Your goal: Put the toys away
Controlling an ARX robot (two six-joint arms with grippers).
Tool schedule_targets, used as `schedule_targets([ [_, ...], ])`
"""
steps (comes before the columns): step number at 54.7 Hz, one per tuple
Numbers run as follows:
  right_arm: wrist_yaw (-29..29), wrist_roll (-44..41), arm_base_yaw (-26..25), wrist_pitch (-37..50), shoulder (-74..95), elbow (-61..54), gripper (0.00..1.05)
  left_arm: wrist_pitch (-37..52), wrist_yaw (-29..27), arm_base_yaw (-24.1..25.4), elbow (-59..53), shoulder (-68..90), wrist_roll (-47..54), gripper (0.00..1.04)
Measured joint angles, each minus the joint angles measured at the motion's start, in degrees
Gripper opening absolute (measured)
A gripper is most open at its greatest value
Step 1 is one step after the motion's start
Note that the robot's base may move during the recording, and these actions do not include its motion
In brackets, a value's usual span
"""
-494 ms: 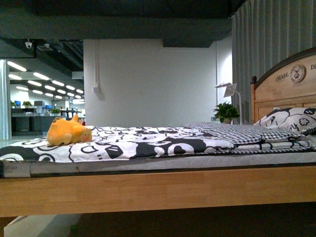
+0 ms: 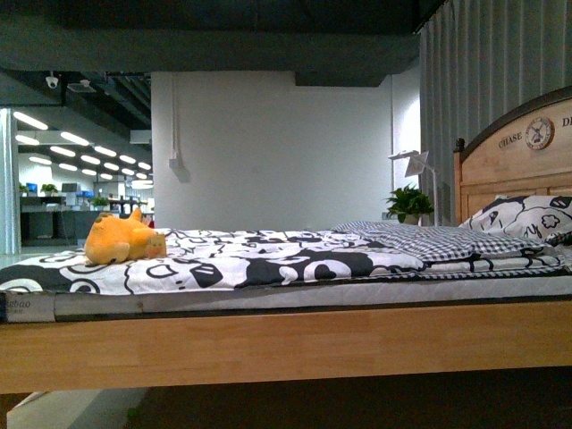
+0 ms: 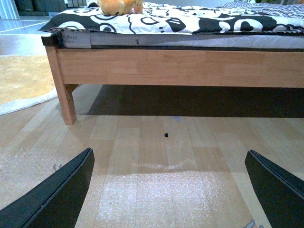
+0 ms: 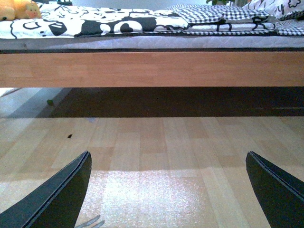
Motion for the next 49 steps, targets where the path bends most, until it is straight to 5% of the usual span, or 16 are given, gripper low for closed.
schedule_targets([
  [49,0.0,0.0,0.0,0.0,0.0,0.0,0.98,0.0,0.0,0.0,0.0,0.0,0.0,0.98],
])
